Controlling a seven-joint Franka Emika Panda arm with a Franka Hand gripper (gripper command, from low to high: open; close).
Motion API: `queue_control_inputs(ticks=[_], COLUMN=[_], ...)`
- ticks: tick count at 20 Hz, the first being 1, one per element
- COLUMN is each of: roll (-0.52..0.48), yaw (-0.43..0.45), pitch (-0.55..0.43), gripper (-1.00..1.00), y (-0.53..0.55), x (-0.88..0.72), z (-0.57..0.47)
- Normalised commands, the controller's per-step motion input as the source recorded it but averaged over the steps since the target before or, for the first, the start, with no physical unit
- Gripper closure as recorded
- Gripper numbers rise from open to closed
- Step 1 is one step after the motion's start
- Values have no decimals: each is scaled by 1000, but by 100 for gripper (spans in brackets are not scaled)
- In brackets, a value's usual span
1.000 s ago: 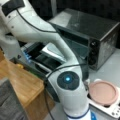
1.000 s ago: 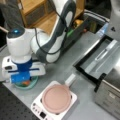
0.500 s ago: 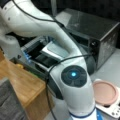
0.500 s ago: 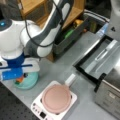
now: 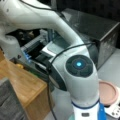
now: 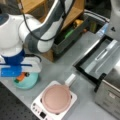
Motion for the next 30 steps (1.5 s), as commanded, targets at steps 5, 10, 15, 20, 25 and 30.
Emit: queue_control_inputs(ticks=[5,10,15,20,25,30], roll=[64,-51,-169,-274,-359,-278], yaw=[-519,-407,-257,-131,-88,11], pitch=[-31,-50,-74,-96,-146,-226], gripper=[100,100,100,100,100,100], y=[464,491,480,504,437,76], x=[-184,-228,-298,-397,-375,-249], z=[1,-45,-90,-130,-214,-178])
